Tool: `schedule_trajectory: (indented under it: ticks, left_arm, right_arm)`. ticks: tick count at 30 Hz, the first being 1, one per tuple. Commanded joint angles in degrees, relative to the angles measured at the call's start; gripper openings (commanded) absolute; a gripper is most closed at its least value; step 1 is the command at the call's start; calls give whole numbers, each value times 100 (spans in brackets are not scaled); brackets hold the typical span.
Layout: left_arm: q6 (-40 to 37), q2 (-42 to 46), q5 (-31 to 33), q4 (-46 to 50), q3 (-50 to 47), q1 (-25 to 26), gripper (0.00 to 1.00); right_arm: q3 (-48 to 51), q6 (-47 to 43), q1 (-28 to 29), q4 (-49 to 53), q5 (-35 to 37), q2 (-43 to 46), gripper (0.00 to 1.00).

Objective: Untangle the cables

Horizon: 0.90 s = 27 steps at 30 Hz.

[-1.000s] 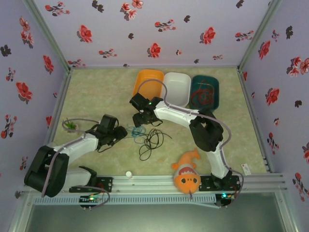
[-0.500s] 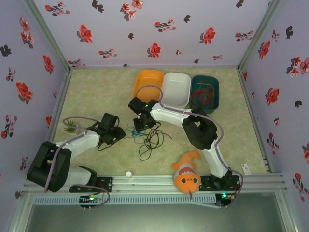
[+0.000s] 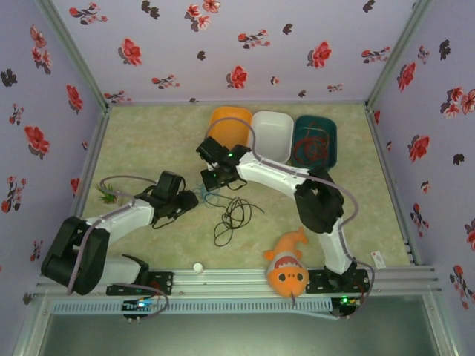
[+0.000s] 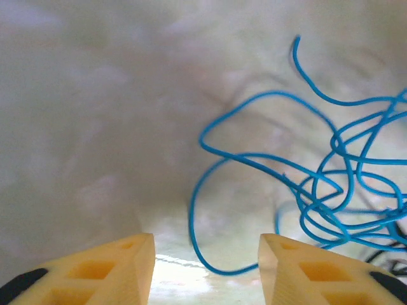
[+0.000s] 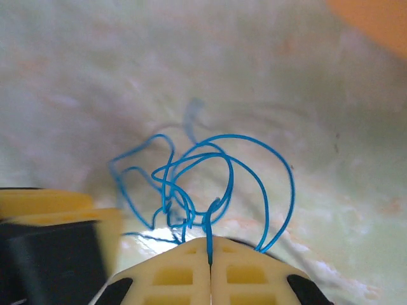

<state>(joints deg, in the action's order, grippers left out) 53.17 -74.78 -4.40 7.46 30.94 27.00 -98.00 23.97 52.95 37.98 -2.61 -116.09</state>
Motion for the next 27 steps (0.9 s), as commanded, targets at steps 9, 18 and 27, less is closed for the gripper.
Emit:
schedule_trajectory:
  ticks: [9, 18, 27]
  left_arm:
    - [-304, 830, 229, -707, -27, -92, 66]
    - [-905, 1546, 349, -501, 14, -180, 85]
    - [-871, 1190, 222, -744, 65, -185, 84]
  right_arm:
    - [390, -39, 53, -751, -169, 1185, 3]
    - [501, 12, 49, -1040, -220, 1480, 0]
    - [565, 126, 49, -1475, -703, 1878, 0]
